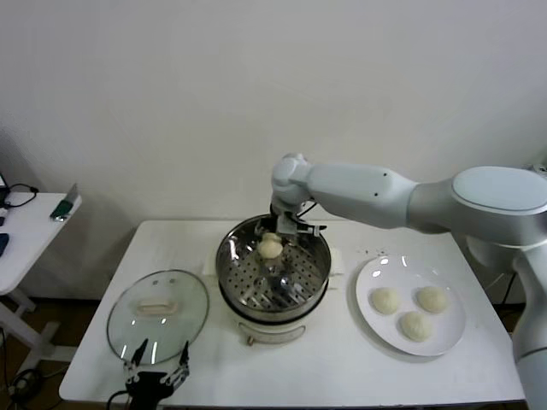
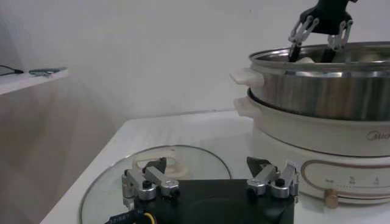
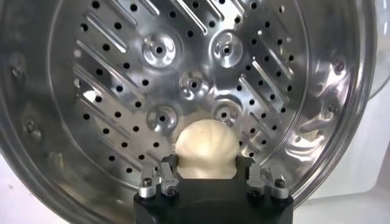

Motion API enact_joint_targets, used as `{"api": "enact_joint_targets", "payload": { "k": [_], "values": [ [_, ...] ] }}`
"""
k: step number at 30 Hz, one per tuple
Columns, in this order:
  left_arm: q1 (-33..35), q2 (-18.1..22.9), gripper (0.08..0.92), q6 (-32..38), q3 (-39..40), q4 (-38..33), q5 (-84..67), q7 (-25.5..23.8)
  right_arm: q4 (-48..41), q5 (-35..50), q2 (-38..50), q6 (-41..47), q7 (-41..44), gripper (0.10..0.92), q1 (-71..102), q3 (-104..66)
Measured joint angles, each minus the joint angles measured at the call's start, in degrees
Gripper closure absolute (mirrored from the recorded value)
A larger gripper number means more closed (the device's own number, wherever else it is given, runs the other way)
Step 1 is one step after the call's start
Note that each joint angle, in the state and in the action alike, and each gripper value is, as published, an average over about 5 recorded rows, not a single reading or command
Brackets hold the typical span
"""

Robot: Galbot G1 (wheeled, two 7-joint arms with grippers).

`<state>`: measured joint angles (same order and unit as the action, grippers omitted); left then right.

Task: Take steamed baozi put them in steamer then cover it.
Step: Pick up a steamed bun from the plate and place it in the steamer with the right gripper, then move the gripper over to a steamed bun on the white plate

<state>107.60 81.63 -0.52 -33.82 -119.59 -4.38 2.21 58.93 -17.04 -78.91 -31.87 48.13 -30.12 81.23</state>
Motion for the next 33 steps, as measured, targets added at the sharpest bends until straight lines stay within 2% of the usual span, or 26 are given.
{"api": "enact_joint_targets", "payload": {
  "k": [6,14,19,23,33],
  "values": [
    [-0.2,0.0,0.177,-0.2,0.0,0.1,0.0,-0.2,-0.4,4.1,0.2,-1.5,1.1,0.213,-2.1,0.9],
    [-0.3,0.0,0.177,-0.5,0.4,-0.1,0.2,-0.4,3.6,20.9,5.6,1.2,5.0,0.203,-11.3,6.6],
    [-0.3,-0.1,0.177,-0.6,0.7,-0.1,0.5,-0.5,7.5,32.7,12.7,8.2,7.5,0.203,-16.8,12.4],
    [-0.4,-0.1,0.177,-0.5,0.9,-0.1,0.7,-0.5,10.9,38.8,19.5,15.6,8.0,0.203,-19.1,16.8],
    [-0.7,0.2,0.177,-0.3,0.6,0.5,0.9,-0.5,19.3,44.7,34.4,33.3,5.5,0.203,-17.0,20.6]
  ]
}}
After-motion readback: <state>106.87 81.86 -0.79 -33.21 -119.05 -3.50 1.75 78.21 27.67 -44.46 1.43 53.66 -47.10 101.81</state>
